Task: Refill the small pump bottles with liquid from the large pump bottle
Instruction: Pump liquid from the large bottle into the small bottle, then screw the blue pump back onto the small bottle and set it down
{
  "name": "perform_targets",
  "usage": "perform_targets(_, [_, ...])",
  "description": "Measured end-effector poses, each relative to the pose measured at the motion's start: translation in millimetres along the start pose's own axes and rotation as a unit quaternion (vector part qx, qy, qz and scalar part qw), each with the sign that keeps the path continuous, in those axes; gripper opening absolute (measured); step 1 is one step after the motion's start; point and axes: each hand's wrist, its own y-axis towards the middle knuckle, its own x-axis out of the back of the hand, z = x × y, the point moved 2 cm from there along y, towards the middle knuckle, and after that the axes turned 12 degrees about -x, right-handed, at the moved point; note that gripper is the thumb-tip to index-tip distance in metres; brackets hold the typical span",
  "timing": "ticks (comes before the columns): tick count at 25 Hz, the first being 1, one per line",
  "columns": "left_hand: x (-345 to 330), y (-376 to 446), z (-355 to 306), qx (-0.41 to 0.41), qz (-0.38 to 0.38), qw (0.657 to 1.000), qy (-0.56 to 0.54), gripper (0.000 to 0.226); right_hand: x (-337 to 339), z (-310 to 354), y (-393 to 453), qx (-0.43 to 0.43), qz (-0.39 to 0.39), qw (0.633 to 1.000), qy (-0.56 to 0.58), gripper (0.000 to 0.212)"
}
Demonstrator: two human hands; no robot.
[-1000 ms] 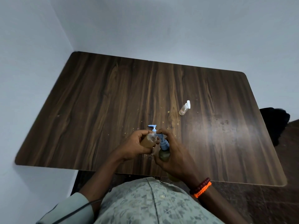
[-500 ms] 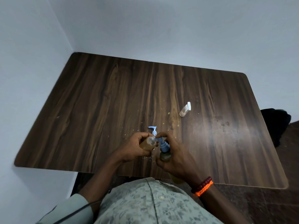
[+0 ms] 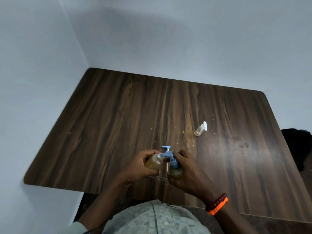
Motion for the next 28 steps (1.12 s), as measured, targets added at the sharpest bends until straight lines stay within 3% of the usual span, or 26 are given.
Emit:
perform_targets(5, [19.2,-7.3,-3.1,-0.024,-0.051,0.998,-0.016,0.037,12.8,3.0,31.6,0.010,-0.004,1.000,0.017,0.053])
perform_targets(11, [41.8,-18.8,-4.5,-0.017,-0.080,0.997,0.005,0.047,3.8,18.5,89.9,-0.007,-0.035,0.997,0.074,0.066])
perform_targets(17, [49.4,-22.8,7.4,0.004,-0.084,0.996,0.009,0.051,-27.1,30.4,147.7,-0.018,0.025,0.997,0.069,0.053])
perform_targets(25, [46.6,-21.4,22.5,0.043,-0.104,0.994,0.015,0.047,-53.5,27.9,172.9,-0.021,0.093,0.994,0.057,0.051])
perform_targets(28, [45.1,-17.1,24.7,0.043,-0.110,0.992,0.041,0.048,-51.7,26.7,177.5,-0.035,0.107,0.992,0.057,0.062])
